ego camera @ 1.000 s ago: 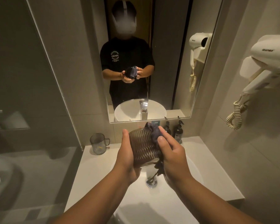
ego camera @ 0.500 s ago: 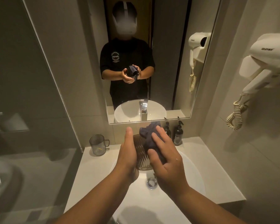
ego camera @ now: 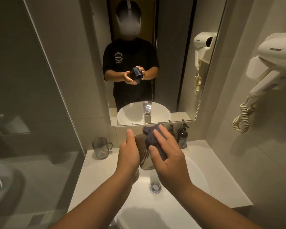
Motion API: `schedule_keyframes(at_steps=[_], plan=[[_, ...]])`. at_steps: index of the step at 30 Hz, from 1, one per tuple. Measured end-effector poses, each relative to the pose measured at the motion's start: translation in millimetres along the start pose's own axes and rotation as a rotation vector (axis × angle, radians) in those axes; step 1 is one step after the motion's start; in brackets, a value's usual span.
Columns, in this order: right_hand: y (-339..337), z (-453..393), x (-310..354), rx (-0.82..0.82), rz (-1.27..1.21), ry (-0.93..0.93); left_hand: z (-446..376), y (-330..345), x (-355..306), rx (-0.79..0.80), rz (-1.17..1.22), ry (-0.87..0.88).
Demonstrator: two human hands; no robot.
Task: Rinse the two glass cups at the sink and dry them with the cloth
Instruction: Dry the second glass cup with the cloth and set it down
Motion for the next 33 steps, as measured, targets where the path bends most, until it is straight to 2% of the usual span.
schedule_keyframes(at_steps=[3, 7, 9, 13, 16, 18, 21, 22, 25, 29, 31, 33], plan=[[5.7, 3.2, -0.9, -0.005, 0.049, -0.048, 4.8, 14.5, 7.5, 0.182, 0.044, -0.028], [10.5, 11.8, 20.1, -0.016, 0.143, -0.2, 7.2, 16.5, 8.9, 0.263, 0.173, -0.068], [7.6, 13.9, 22.7, -0.02, 0.109, -0.231, 6.5, 14.3, 9.0, 0.291, 0.189, -0.09], [-1.5, 3.9, -1.1, 0.043, -0.325, 0.033, 2.8, 8.2, 11.2, 0.333, 0.274, -0.143], [1.1, -5.9, -14.0, 0.081, -0.492, 0.139, 0.4, 11.4, 12.3, 0.373, 0.331, -0.158], [0.1, -8.6, -10.7, 0.074, -0.438, 0.134, -2.1, 9.8, 9.7, 0.3, 0.312, -0.143], [-5.5, -7.2, 3.3, 0.037, -0.211, 0.067, -3.9, -3.8, 1.9, 0.069, 0.201, -0.075], [-6.4, -7.2, 6.0, 0.024, -0.145, 0.041, -2.8, -5.0, -0.7, 0.035, 0.179, -0.047], [-3.9, -6.7, 10.4, 0.006, -0.004, -0.035, 7.4, 6.1, -2.5, 0.114, 0.099, -0.014], [4.7, 2.5, 23.7, -0.016, 0.146, -0.206, 14.8, 16.6, -1.7, 0.236, 0.156, -0.032], [4.9, 6.3, 26.5, -0.014, 0.098, -0.239, 14.0, 15.2, 0.4, 0.253, 0.19, -0.033], [0.2, 5.0, 18.4, 0.006, -0.079, -0.143, 12.3, 12.9, 4.9, 0.278, 0.228, -0.054]])
Point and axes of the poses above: each hand's wrist, its own z-axis away from the middle knuckle, its own y-axis out of the palm, x = y × z, the point moved 8 cm from there along -z, towards the middle knuckle, and after that the axes turned 10 degrees about x, right-handed, at the moved point
